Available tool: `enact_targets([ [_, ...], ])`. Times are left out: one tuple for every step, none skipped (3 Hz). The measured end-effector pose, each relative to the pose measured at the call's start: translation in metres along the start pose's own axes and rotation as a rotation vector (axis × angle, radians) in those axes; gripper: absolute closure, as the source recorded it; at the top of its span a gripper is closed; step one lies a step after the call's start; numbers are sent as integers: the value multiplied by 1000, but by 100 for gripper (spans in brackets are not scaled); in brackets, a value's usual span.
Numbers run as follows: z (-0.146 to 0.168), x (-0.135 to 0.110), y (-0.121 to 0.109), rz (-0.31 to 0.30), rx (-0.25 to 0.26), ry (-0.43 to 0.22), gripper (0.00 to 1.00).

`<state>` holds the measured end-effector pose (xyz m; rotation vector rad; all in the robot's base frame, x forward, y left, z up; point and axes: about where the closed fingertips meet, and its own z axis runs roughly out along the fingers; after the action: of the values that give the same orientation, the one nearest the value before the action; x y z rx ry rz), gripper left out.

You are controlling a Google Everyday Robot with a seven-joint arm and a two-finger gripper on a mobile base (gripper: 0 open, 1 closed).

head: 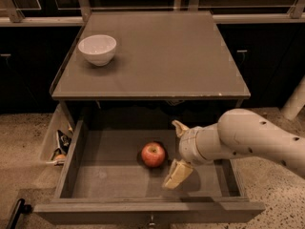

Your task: Pick apple from top drawer and place on counter

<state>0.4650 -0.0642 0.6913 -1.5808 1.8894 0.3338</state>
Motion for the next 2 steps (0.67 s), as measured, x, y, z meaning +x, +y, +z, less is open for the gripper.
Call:
enact_targets([
  [27,8,-14,-47,37,-17,0],
  [45,17,-32,-65,33,-47,0],
])
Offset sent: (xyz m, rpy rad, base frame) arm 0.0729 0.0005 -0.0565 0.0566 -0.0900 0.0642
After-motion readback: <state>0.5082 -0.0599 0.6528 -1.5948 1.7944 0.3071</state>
